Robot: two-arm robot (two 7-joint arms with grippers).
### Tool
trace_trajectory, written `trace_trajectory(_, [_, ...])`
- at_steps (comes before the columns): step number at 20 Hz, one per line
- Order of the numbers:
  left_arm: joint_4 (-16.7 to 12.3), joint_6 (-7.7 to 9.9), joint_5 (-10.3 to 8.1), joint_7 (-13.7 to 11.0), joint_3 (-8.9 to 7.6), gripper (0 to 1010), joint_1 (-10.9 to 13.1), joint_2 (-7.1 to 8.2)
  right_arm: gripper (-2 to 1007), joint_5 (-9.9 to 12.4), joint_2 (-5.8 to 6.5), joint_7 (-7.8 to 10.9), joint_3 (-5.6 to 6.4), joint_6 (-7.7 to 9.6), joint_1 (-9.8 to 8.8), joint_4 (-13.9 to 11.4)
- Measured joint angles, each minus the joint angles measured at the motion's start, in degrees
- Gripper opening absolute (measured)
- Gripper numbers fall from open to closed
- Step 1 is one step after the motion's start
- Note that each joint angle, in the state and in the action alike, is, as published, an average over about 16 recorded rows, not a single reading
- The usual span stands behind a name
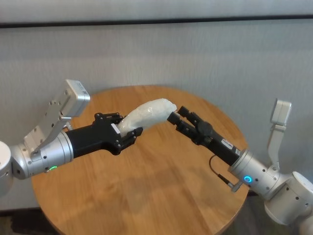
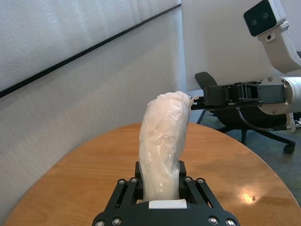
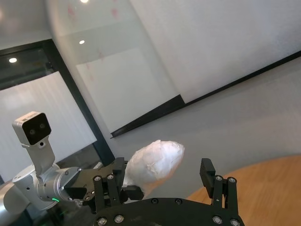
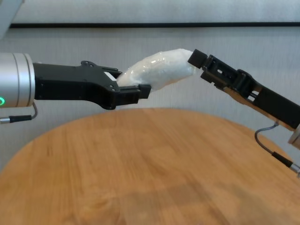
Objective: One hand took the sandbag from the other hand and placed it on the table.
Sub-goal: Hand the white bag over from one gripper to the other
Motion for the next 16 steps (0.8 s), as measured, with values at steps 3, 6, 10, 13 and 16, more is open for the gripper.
trace_trajectory(3, [0.00, 0.00, 0.00, 0.00, 0.00, 409, 0.00, 0.00, 1006, 1.10, -0.31, 0.78, -0.58, 0.93, 0.60, 0.81])
trace_trajectory(6, [0.00, 0.00, 0.00, 0.00, 0.00, 409, 0.00, 0.00, 1006, 2.03, -0.61, 1.24, -1.08, 1.75, 1.13, 1.58])
trace_trajectory(10, [0.00, 0.00, 0.00, 0.00, 0.00, 409, 0.00, 0.00, 1006, 3.28, -1.05, 1.63, -1.65, 2.79, 1.82, 2.61])
trace_trajectory(13, [0.00, 0.00, 0.00, 0.00, 0.00, 409, 0.00, 0.00, 1006, 4.21, -1.42, 1.86, -2.05, 3.50, 2.36, 3.42])
trace_trajectory(16, [0.00, 0.00, 0.00, 0.00, 0.00, 409, 0.00, 0.00, 1006, 5.03, -1.79, 2.14, -2.45, 4.03, 2.90, 4.20])
